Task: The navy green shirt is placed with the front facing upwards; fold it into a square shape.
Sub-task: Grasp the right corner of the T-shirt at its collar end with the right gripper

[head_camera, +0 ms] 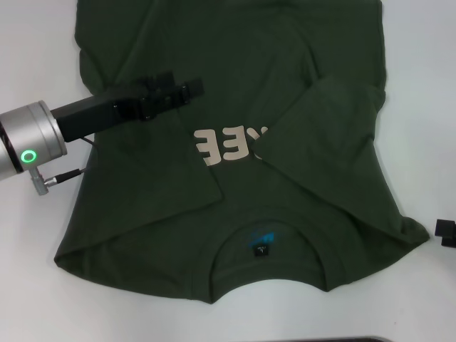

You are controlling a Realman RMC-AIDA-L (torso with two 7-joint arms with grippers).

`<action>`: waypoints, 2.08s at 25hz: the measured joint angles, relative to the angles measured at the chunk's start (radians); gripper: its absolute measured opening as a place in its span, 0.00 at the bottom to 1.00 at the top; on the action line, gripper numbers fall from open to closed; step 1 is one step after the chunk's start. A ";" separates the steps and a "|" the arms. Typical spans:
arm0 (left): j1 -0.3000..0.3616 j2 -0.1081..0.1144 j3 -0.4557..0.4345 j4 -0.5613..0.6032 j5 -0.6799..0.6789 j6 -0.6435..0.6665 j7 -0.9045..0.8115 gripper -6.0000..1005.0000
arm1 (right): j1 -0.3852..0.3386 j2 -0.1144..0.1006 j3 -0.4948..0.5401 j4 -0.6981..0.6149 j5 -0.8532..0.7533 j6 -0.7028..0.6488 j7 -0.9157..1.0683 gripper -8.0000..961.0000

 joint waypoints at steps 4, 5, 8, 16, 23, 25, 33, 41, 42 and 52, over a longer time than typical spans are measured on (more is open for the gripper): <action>-0.001 0.000 0.000 0.000 0.001 0.000 0.000 0.86 | 0.011 0.003 -0.002 0.006 -0.001 0.013 0.000 0.67; -0.001 0.000 0.000 0.000 0.001 0.000 0.000 0.86 | 0.013 0.004 -0.003 0.008 -0.001 0.018 0.000 0.67; -0.001 0.000 0.000 0.000 0.001 0.000 0.000 0.86 | 0.017 0.009 -0.008 0.009 -0.002 0.027 0.000 0.67; -0.002 0.000 0.000 0.000 0.001 -0.009 0.000 0.86 | 0.036 0.021 -0.028 0.009 -0.002 0.044 0.001 0.67; -0.003 0.000 0.000 0.000 0.001 -0.011 0.000 0.86 | 0.042 0.021 -0.038 0.000 -0.003 0.049 0.013 0.67; -0.003 0.000 0.000 0.000 0.001 -0.013 0.000 0.86 | 0.042 0.020 -0.039 -0.001 -0.003 0.050 0.016 0.67; -0.004 0.000 0.000 0.000 -0.003 -0.016 0.000 0.86 | 0.049 0.021 -0.043 -0.002 -0.015 0.065 0.016 0.67; -0.004 0.000 0.000 0.000 -0.004 -0.016 0.000 0.86 | 0.064 0.028 -0.054 0.003 -0.016 0.065 0.016 0.67; -0.004 0.000 0.000 0.000 -0.004 -0.016 0.000 0.86 | 0.065 0.029 -0.057 0.004 -0.016 0.065 0.016 0.67; -0.004 0.000 0.000 0.000 -0.004 -0.016 0.000 0.86 | 0.071 0.031 -0.074 0.008 -0.016 0.065 0.017 0.66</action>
